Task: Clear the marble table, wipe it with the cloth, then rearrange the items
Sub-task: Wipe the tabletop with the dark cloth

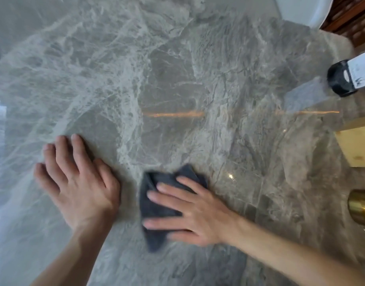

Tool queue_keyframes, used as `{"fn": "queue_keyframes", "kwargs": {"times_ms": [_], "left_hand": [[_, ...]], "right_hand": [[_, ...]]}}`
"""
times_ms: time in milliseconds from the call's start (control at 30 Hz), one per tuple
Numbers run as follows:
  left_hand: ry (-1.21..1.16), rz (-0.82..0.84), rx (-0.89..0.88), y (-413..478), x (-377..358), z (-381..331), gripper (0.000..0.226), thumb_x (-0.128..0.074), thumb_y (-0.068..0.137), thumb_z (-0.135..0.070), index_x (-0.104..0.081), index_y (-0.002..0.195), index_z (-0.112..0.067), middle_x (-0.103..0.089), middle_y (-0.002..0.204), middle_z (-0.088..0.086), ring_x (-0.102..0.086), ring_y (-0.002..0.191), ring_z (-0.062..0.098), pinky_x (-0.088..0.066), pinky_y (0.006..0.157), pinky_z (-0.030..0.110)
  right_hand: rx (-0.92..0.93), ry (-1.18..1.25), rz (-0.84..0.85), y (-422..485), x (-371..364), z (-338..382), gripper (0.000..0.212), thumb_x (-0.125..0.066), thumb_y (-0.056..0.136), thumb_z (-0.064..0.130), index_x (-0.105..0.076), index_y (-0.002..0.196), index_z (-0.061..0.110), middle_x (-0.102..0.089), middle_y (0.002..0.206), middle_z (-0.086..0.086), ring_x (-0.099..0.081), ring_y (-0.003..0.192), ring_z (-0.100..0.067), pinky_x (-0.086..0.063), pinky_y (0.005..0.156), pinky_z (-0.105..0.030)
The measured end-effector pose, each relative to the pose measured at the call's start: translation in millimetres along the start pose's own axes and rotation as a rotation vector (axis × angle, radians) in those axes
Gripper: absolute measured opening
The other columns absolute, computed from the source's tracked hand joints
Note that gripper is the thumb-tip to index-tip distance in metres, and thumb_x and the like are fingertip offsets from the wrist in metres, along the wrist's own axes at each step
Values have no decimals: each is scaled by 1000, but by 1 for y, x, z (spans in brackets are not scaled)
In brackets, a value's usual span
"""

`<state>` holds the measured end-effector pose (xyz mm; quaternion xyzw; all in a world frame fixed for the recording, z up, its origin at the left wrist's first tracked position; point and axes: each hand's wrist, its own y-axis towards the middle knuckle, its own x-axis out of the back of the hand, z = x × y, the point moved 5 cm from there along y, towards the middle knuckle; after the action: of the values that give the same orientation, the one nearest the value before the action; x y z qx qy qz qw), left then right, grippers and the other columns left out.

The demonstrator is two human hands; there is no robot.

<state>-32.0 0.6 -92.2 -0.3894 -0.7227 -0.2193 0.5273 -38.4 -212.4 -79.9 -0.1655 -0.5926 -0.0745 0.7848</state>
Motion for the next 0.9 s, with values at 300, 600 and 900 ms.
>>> {"fn": "queue_keyframes", "kwargs": {"times_ms": [300, 600, 900], "left_hand": [[-29, -105, -31, -4, 2, 0, 52, -36, 90, -28, -30, 141, -17, -25, 153, 12, -14, 146, 31, -4, 121, 51], [-232, -1, -324, -130, 18, -15, 48, -48, 74, -16, -56, 120, -7, -55, 123, 19, -48, 117, 40, -34, 103, 53], [-196, 149, -219, -335, 4, -4, 46, -33, 94, -21, -49, 136, -9, -48, 145, 7, -35, 141, 25, -30, 112, 50]], "right_hand": [[-1375, 24, -410, -105, 28, -240, 50, -23, 95, 57, -23, 145, 49, -23, 159, 0, -20, 147, -20, -17, 116, -51], [-743, -23, -299, -66, -9, -32, 58, -28, 95, 60, -19, 149, 41, -19, 161, -1, -17, 149, -17, -18, 118, -46], [-475, 178, -248, -137, -47, 109, 49, -52, 93, 42, -41, 141, 41, -40, 152, 7, -39, 139, -11, -29, 113, -39]]}}
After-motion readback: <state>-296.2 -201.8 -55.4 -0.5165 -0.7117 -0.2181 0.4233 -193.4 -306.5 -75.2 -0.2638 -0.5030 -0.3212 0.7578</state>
